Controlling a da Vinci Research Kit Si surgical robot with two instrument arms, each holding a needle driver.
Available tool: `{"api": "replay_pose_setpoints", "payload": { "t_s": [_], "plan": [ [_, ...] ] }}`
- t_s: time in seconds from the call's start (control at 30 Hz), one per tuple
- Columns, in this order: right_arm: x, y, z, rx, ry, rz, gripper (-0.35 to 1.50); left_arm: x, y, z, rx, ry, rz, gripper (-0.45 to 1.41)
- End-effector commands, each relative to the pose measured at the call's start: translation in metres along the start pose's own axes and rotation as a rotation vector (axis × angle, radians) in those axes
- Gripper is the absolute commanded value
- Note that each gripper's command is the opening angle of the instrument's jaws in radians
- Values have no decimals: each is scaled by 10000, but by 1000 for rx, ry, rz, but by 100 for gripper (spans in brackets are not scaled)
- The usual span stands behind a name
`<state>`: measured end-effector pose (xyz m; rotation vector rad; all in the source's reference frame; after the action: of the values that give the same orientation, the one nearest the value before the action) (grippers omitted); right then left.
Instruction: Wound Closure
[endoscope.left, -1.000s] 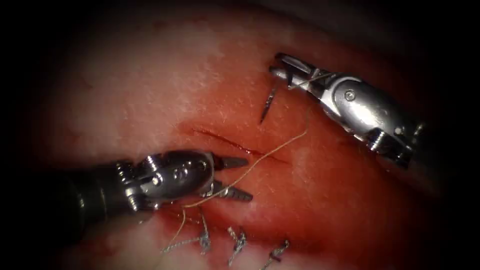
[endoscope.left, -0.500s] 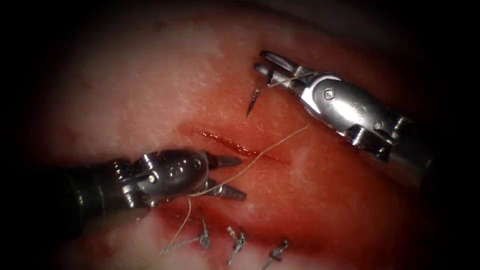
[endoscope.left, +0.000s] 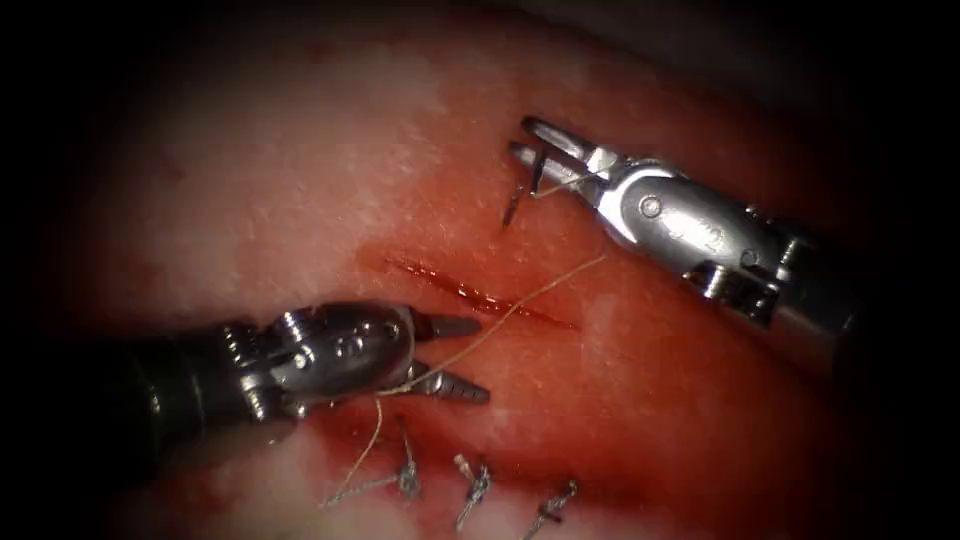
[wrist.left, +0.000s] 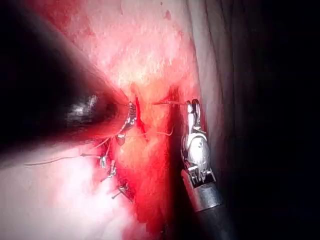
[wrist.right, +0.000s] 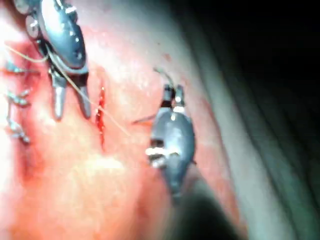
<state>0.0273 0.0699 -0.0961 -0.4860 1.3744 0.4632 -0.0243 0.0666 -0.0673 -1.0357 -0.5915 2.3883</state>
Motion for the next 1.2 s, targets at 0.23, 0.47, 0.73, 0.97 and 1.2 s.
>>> {"api": "replay_pose_setpoints", "payload": {
  "t_s": [0.23,0.47,0.73,0.97,1.2],
  "plan": [
    [-6,-12,10,1,-11,27,-35,2,-3,6,-3,0,-2,56],
    [-11,-22,4,11,-34,89,-35,1,-4,5,-7,0,1,55],
    [-18,-43,-3,57,-46,77,-35,0,-4,4,-11,-1,4,53],
    [-22,-59,-7,95,-57,69,-35,-1,-4,2,-14,-4,6,52],
    [-30,-76,-12,128,-82,56,-35,-3,-4,1,-16,-7,2,52]
  ]
}}
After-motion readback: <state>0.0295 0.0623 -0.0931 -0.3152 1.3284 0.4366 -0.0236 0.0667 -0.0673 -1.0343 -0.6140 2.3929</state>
